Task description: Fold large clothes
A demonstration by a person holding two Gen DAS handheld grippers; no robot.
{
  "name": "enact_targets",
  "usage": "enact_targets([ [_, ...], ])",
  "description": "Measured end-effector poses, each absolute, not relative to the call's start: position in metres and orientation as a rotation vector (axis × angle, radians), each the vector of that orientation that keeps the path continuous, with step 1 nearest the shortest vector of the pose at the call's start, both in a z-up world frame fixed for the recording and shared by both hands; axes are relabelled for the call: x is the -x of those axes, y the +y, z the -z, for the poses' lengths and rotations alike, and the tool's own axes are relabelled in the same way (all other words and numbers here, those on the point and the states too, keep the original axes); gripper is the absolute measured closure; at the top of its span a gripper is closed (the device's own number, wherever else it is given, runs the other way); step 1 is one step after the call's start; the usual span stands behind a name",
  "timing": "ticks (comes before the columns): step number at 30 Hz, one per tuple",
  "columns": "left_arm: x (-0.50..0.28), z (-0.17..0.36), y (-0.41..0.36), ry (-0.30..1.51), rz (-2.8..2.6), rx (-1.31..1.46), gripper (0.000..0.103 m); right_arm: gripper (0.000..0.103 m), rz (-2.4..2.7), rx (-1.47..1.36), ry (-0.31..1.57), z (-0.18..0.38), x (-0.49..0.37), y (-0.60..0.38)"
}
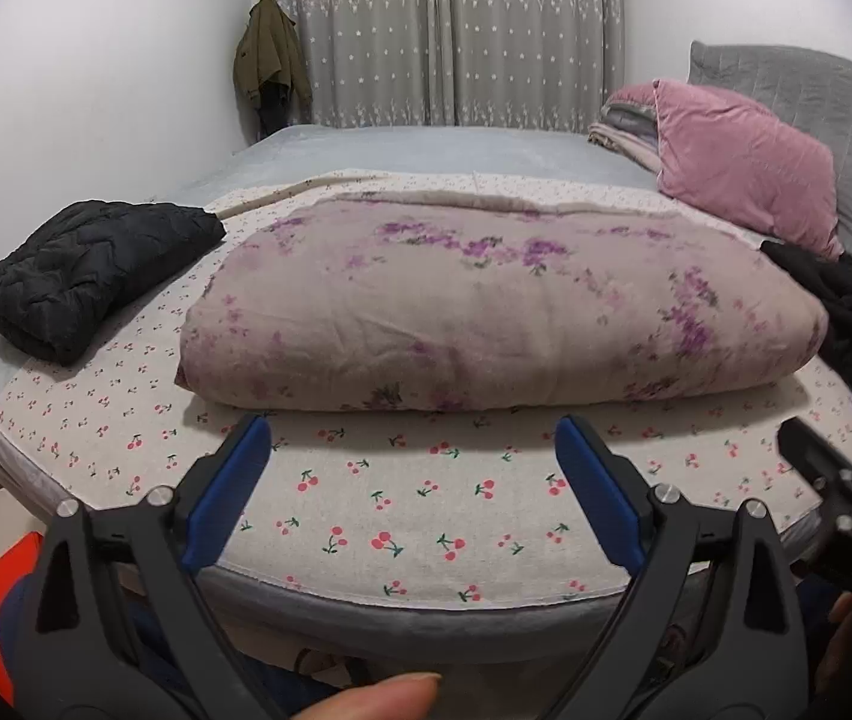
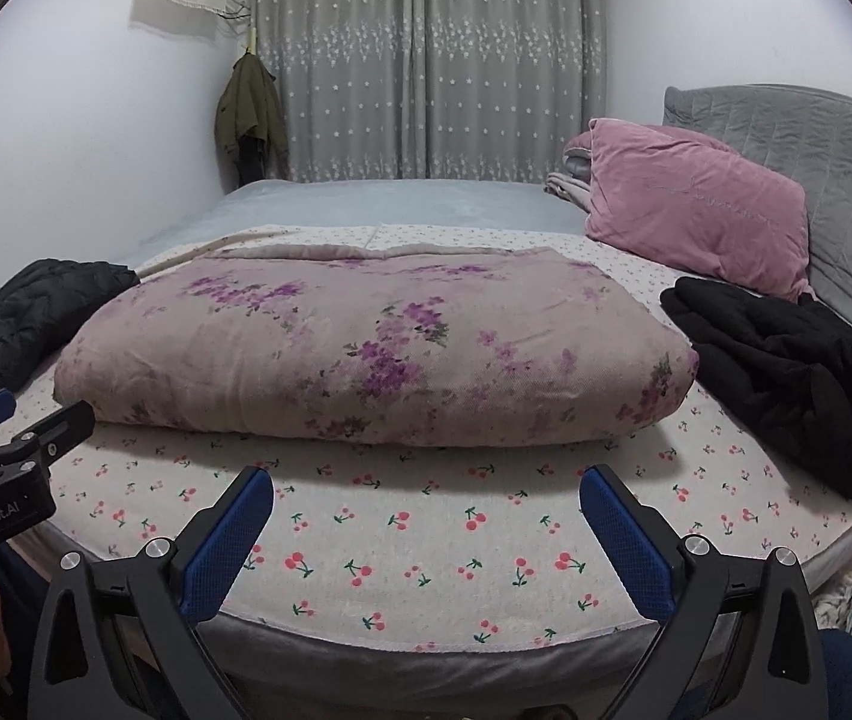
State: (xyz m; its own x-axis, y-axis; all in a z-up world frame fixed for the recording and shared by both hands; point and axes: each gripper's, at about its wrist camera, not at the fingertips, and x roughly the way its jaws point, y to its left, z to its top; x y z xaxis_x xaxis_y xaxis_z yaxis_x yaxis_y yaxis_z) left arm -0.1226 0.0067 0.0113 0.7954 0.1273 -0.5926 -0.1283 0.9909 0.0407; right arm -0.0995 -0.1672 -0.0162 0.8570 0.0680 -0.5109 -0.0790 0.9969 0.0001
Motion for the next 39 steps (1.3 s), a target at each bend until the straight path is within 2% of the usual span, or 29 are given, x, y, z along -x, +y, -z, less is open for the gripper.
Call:
enact_targets([
  [2,0.118,-0.006,0.007,0.654,-0.136,-0.002,0.001,0.000,-0.070,0.023,0.536,0.017,0.099,-0.167],
  [39,0.099,0.009,0.008,0.687,-0.126,0.036,0.001,0.000,-0.002,0.066,0.561,0.030,0.079,-0.156],
])
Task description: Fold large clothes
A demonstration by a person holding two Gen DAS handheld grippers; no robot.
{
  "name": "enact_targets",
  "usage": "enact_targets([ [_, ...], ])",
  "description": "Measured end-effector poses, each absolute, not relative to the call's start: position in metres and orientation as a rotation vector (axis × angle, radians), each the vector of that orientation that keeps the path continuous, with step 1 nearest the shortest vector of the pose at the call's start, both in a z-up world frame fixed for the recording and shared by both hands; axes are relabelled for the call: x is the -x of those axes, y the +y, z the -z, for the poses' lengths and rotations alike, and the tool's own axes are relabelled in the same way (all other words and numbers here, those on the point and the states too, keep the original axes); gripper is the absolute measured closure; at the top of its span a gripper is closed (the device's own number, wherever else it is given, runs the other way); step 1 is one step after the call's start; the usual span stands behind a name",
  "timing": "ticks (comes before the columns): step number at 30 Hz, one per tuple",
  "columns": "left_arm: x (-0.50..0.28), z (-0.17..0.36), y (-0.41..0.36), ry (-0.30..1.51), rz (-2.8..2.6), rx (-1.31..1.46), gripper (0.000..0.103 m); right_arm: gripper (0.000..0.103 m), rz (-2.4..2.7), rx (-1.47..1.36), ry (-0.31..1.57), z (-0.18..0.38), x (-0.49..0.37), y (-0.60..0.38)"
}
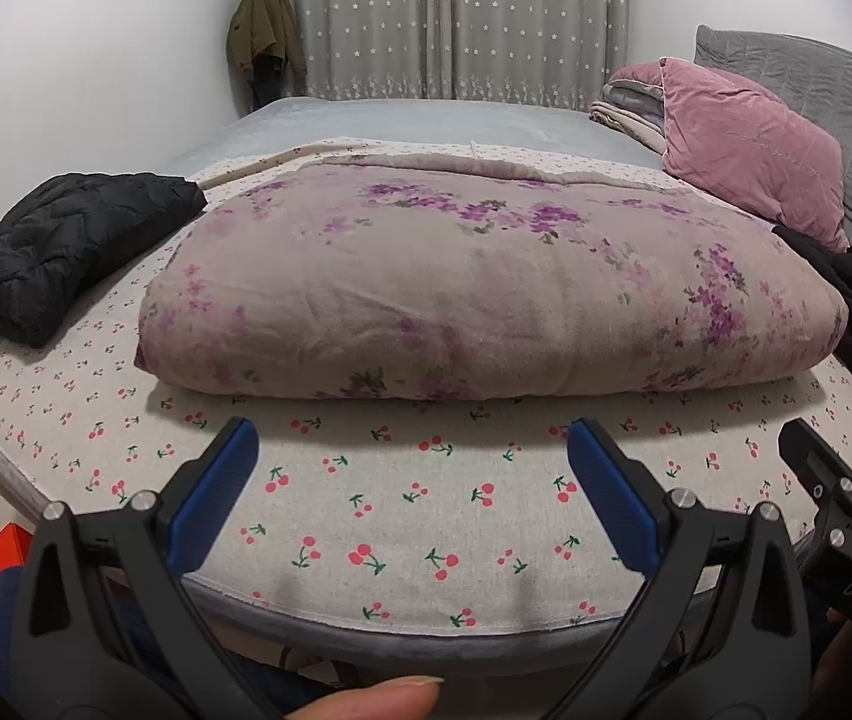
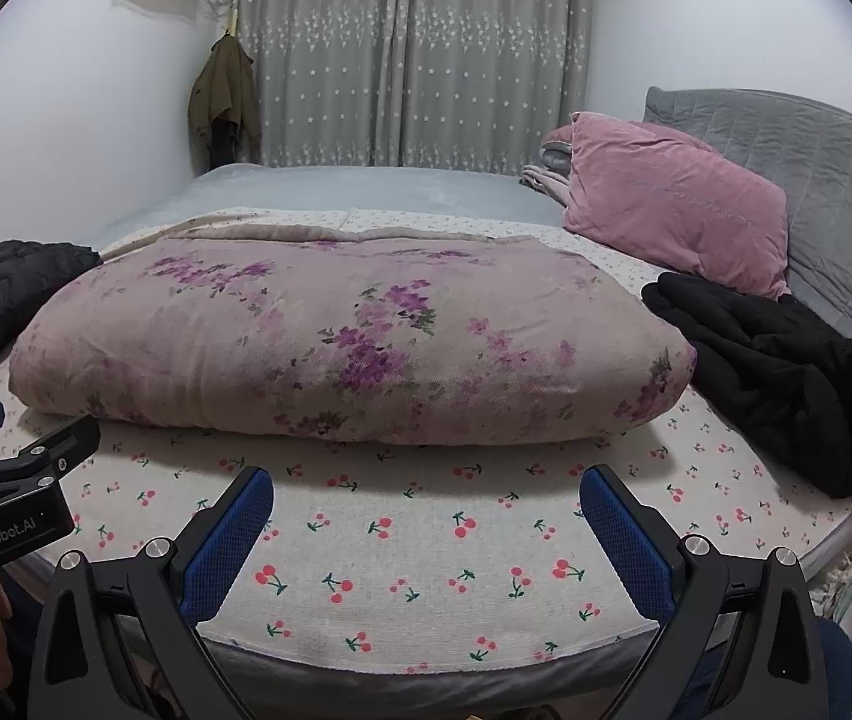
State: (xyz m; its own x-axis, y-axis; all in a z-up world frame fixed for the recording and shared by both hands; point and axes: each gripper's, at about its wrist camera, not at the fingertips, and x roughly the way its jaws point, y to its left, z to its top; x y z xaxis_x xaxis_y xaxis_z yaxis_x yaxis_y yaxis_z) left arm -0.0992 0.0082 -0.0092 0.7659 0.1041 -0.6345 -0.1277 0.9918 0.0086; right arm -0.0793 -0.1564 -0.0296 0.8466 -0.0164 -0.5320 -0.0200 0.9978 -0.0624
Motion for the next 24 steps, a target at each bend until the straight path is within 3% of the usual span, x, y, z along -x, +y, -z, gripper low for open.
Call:
enact_targets([
  [24,0.0993,0.0105,0.0086,0.690,-0.128,0.036,0.001,0.000,0.004,0.071,0.562,0.0308,0.0801,-0.1552],
])
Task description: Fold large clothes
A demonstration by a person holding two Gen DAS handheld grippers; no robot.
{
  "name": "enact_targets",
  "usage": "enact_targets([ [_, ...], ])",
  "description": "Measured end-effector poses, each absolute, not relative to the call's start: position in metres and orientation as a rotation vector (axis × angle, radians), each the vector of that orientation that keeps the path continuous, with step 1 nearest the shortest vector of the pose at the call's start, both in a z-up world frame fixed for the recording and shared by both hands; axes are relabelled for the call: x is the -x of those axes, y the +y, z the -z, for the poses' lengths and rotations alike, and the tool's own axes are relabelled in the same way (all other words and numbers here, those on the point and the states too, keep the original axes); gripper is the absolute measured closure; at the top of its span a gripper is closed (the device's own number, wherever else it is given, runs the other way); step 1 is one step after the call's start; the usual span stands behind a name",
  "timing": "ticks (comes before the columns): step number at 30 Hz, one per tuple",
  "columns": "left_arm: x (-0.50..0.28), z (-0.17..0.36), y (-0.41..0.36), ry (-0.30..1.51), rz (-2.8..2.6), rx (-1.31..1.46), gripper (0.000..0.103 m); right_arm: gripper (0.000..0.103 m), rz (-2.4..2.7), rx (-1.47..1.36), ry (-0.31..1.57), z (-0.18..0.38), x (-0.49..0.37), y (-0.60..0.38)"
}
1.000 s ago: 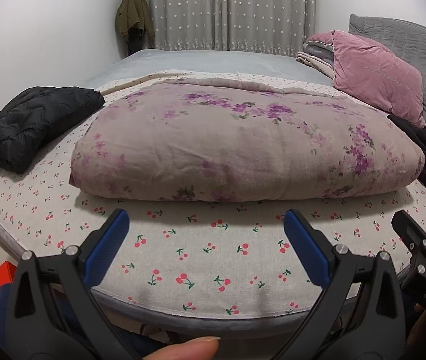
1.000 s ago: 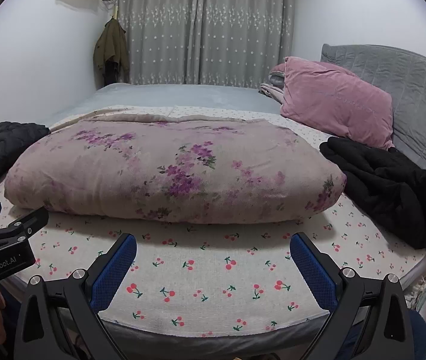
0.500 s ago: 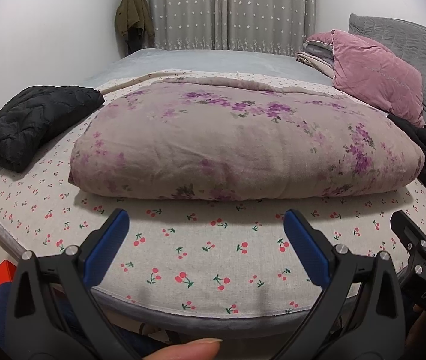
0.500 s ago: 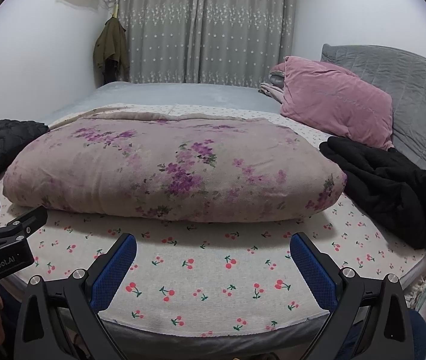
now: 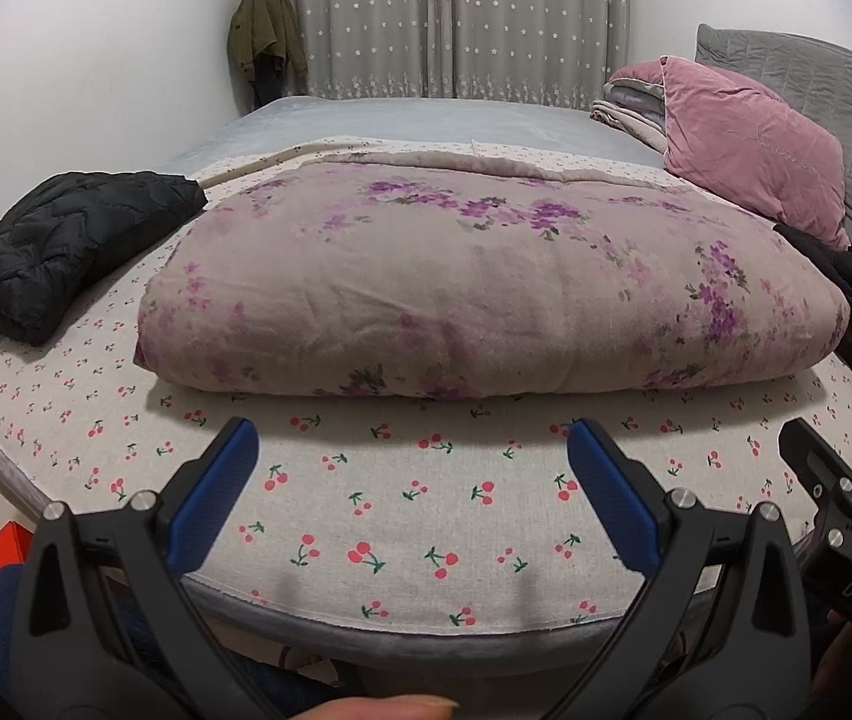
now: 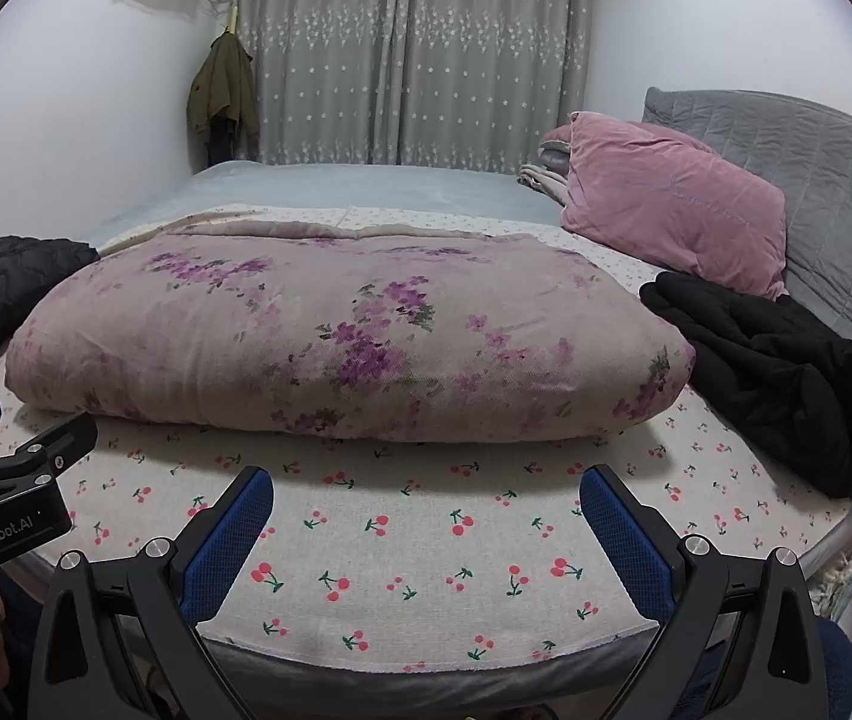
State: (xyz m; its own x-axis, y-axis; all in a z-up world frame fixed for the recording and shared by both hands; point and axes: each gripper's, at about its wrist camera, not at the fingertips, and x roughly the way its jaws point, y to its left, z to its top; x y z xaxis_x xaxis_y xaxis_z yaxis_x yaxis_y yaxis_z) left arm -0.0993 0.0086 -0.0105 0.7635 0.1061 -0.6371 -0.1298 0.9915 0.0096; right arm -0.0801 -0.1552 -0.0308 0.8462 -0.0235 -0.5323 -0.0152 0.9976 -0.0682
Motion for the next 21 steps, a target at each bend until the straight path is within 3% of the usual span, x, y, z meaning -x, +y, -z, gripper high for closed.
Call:
enact_targets([
  [21,0.0999,0.0112,0.0083,0.688,-0.129,0.040,0.001,0.000,0.004,0.071,0.564,0.0313,0.0799,-0.1554],
])
